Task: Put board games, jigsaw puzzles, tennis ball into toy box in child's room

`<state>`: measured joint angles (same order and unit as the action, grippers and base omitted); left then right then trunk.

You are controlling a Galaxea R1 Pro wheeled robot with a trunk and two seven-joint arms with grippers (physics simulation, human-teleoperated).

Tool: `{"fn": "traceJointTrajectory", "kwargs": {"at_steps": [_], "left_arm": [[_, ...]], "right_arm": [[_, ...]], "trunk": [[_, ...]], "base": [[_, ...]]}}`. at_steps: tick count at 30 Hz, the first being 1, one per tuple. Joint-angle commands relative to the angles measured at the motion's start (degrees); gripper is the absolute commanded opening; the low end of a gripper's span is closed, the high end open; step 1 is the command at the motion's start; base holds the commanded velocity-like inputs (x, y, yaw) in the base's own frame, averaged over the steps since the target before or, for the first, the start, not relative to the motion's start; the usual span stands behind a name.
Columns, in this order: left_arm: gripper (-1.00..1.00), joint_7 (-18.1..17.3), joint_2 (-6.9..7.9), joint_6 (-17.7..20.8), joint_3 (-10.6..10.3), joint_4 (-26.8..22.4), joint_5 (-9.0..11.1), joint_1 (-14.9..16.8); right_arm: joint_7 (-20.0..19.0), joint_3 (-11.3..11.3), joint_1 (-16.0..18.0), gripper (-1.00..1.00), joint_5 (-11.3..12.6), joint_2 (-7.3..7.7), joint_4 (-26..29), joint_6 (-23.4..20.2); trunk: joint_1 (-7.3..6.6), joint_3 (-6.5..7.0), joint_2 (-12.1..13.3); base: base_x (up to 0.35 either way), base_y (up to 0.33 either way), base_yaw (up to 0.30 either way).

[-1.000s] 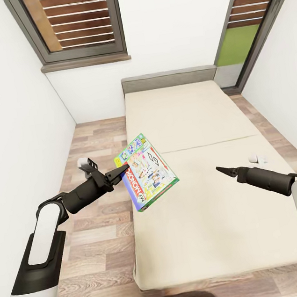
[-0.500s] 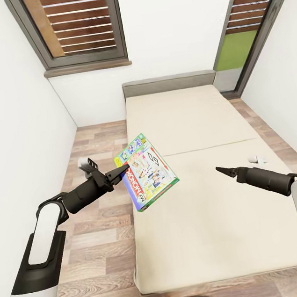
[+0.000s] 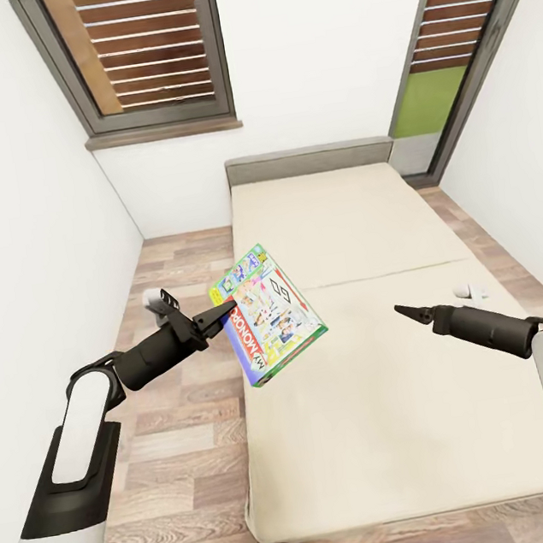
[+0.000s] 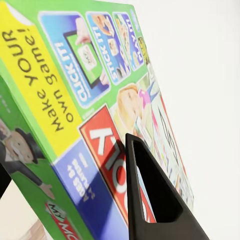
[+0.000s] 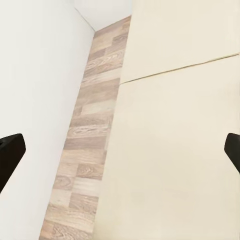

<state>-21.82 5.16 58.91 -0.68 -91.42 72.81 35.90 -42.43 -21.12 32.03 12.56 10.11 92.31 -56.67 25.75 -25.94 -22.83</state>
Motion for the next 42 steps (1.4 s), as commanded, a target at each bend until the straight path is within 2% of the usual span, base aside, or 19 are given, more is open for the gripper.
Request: {"fn": "traceJointTrajectory", "kwargs": {"at_steps": [1,42], "left_arm": [[-1.00,-0.41,0.03,0.06,-0.02,0.01,-0.39,0.05],[-1.00,-0.41,0.11,0.06,-0.02,0.01,-0.39,0.05]], "right_arm": [[-0.26,-0.06,0.05,1.00,-0.08,0.00,0.01,-0.29],[-0.45,-0.10,0.05,1.00,-0.08,0.07,0.04,-0.29]], "trunk": [[0.03,0.01,-0.09],[0.03,3.80,-0.09]], "base": [[0.000,0.000,0.000],[0.000,0.000,0.000]]}}
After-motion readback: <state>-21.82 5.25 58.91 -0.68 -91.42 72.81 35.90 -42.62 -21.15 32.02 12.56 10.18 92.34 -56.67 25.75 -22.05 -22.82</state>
